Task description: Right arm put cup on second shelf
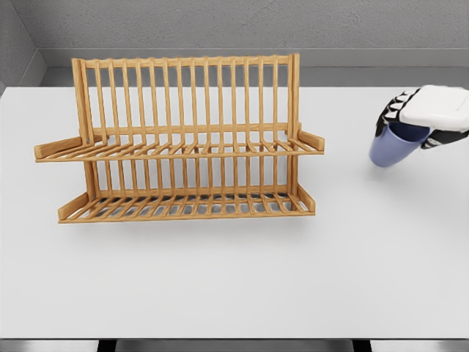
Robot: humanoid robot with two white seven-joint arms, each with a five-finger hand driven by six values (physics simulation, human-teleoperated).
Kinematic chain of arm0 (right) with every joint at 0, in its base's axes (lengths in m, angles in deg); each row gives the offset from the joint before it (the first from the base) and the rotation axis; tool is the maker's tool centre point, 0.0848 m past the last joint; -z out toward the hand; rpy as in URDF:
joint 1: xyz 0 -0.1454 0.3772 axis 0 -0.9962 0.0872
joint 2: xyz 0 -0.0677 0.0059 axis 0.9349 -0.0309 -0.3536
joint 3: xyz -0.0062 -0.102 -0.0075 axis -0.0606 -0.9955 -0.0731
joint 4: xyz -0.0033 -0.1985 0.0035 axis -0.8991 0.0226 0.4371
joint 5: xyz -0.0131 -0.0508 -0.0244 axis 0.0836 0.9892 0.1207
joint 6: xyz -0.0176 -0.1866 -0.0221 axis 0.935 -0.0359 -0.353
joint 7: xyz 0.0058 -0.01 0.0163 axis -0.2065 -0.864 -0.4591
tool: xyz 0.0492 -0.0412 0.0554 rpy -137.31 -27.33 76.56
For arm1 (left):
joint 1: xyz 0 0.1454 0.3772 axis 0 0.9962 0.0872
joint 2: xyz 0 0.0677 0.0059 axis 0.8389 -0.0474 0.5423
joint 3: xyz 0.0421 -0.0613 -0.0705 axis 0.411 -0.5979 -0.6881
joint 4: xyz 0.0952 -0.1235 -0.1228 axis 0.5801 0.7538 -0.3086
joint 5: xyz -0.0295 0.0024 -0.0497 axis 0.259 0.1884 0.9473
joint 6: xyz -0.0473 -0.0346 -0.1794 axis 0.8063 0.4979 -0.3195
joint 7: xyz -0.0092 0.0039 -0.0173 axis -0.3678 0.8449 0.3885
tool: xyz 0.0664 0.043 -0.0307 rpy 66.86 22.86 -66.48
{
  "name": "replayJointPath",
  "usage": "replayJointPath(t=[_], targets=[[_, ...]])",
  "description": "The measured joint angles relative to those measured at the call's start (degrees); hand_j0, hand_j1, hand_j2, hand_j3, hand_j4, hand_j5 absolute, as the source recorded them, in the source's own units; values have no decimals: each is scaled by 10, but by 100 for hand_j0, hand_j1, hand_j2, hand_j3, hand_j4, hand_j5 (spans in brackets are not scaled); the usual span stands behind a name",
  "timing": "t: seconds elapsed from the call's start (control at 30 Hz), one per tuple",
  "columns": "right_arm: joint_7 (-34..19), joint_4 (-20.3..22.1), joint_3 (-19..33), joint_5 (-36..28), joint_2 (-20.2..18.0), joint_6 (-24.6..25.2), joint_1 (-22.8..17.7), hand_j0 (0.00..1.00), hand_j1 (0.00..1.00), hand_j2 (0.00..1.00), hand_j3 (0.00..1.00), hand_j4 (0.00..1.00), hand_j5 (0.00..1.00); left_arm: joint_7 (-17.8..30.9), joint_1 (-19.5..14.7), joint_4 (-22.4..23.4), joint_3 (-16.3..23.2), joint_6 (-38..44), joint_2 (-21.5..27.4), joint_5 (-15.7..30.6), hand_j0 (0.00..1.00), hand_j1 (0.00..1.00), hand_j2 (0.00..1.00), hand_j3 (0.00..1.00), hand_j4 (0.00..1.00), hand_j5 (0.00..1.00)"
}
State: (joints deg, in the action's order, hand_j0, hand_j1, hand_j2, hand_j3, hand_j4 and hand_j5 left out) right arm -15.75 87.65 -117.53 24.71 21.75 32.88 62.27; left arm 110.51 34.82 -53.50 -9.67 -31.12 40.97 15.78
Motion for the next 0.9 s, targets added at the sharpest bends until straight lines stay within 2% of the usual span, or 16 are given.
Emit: replayJointPath(t=[0.4,0.5,0.9], targets=[[0,3,27,-1,1,0,21,64,64,64,64,64,64,0,0,0,0,0,0,0,100,100,100,100,100,100],[0,4,33,-1,7,0,36,64,64,64,64,64,64,0,0,0,0,0,0,0,100,100,100,100,100,100],[0,30,38,-3,37,0,54,64,64,64,64,64,64,0,0,0,0,0,0,0,100,100,100,100,100,100]])
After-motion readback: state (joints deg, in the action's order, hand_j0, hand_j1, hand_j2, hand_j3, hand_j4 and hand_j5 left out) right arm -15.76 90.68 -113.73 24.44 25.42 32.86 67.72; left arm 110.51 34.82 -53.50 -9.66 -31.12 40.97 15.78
